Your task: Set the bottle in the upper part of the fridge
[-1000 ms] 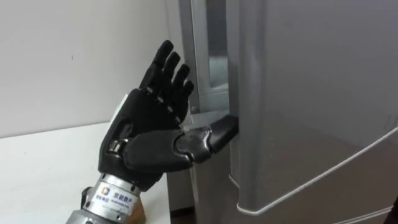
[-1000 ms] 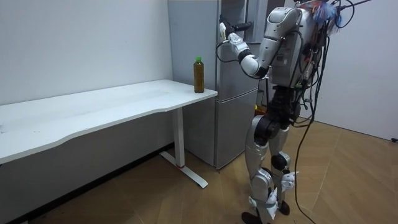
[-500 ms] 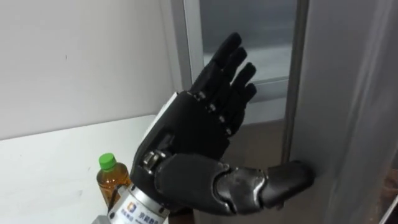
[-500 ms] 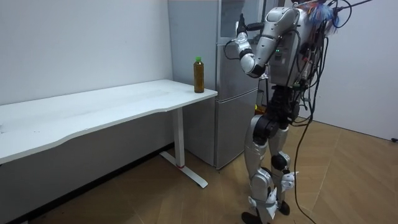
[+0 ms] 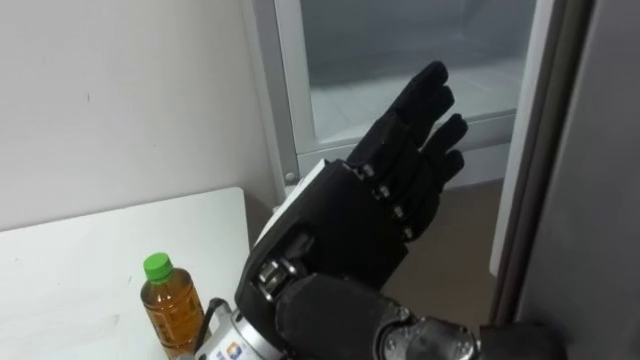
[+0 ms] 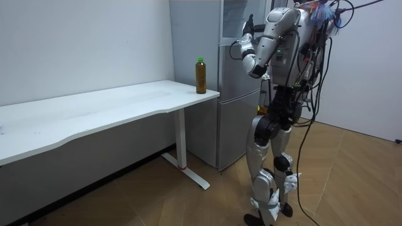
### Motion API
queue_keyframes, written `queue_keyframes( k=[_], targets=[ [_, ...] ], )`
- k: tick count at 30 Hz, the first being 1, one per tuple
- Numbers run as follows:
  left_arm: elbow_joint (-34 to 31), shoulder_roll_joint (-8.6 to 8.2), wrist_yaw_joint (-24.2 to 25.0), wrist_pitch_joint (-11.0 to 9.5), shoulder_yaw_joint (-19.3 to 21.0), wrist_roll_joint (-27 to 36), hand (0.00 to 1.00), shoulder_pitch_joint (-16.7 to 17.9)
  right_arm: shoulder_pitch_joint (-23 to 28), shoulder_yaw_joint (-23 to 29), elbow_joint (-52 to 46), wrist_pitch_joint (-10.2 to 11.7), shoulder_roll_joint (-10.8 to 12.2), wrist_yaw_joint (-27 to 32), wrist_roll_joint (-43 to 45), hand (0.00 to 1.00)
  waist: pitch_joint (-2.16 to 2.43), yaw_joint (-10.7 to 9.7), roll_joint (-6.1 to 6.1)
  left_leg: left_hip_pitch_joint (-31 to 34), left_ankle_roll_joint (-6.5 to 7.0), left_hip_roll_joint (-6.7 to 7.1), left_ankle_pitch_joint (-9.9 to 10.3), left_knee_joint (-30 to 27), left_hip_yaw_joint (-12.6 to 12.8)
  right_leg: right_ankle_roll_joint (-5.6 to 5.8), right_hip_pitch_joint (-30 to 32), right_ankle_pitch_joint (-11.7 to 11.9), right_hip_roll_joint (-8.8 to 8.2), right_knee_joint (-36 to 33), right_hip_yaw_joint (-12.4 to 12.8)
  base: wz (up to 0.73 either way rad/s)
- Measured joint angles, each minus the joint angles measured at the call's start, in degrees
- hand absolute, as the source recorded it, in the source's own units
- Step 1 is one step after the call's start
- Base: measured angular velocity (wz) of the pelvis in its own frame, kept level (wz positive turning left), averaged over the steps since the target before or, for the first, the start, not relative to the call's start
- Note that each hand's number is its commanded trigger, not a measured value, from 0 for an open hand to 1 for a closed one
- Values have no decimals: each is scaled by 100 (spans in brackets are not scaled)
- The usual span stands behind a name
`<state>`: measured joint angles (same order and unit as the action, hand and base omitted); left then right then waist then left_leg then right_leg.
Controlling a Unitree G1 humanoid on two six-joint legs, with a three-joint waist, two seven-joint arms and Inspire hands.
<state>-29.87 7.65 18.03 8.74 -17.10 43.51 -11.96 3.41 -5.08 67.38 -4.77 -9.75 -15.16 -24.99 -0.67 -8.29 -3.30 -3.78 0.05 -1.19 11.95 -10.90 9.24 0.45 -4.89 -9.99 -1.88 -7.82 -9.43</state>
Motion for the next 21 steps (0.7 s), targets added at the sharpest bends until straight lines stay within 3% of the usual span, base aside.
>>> queue_keyframes(
  k=[9,17,21],
  targets=[
    [0,0,162,1,-16,-29,0,0,0,-41,7,10,7,3,-119,0,16,-96,88,-19,0,-5,0,3,18,0,-4,0,2,-13,13,0],
    [5,29,225,1,-220,-37,0,0,-1,-40,26,10,5,2,-168,0,25,-110,72,-74,-1,-18,1,-5,172,0,-3,0,10,-15,156,-8],
    [21,111,235,7,-356,-37,0,1,-24,-36,25,37,13,1,-180,0,33,-274,43,-105,-2,-25,1,4,247,-2,-1,1,17,-17,221,-9]
  ],
)
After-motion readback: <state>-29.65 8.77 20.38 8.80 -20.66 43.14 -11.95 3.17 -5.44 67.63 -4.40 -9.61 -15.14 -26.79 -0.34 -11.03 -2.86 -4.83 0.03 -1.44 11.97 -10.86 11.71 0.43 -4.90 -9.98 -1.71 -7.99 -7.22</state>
